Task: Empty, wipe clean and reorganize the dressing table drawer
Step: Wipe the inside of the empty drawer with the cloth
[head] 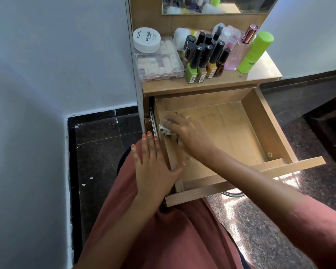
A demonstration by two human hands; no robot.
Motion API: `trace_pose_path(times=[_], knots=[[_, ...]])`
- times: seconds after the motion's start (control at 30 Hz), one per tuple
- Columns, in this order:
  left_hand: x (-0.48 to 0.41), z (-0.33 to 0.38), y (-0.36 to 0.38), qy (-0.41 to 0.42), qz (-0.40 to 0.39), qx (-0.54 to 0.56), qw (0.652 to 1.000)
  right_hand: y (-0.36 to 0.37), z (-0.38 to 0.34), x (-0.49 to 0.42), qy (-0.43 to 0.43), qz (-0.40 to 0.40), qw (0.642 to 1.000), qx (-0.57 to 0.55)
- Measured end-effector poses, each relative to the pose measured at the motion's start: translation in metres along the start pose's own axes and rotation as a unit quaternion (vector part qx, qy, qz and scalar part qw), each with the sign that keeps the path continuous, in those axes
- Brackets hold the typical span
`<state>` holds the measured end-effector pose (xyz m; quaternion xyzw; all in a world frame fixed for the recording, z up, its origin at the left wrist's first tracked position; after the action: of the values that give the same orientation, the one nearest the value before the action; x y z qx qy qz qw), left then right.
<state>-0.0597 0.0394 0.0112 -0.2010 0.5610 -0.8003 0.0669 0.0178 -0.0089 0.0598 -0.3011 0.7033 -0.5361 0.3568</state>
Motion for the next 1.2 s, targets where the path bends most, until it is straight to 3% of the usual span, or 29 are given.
trace_pose_path(times=[0.2, 0.37, 0.5, 0.57, 0.67, 0.93, 1.2], knots=[[0.000, 0.000, 0.002, -0.005, -0.021, -0.025, 0.999, -0.008, -0.035, 0.022, -0.084, -0.040, 0.994, 0.059], [0.000, 0.001, -0.002, -0.017, -0.033, -0.033, 0.999, -0.011, -0.018, -0.025, -0.049, 0.010, 0.992, 0.112], [-0.001, -0.002, -0.002, -0.025, -0.036, -0.041, 0.998, 0.000, -0.003, -0.056, -0.018, -0.062, 0.988, 0.142], [-0.002, -0.003, -0.001, -0.025, -0.040, -0.043, 0.998, -0.005, 0.000, -0.058, -0.003, -0.056, 0.988, 0.142], [0.000, -0.001, -0.001, -0.009, -0.031, -0.031, 0.999, -0.012, -0.002, -0.046, -0.001, -0.030, 0.995, 0.094], [-0.012, -0.018, -0.018, 0.008, 0.011, 0.032, 0.999, -0.007, -0.015, 0.008, -0.059, -0.053, 0.996, -0.027], [-0.034, 0.000, -0.028, 0.156, -0.017, 0.014, 0.988, -0.008, -0.029, 0.048, -0.046, -0.053, 0.990, -0.121]])
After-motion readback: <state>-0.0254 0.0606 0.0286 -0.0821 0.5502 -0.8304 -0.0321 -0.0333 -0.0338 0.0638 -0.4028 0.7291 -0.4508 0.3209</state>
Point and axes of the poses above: each hand's wrist, its own x-axis away from the middle knuckle, its own y-axis out of the palm, z = x × y, the point moved 8 cm from there along -x, towards the middle knuckle, and after that the axes turned 8 degrees about -y, right-handed, at the moved point
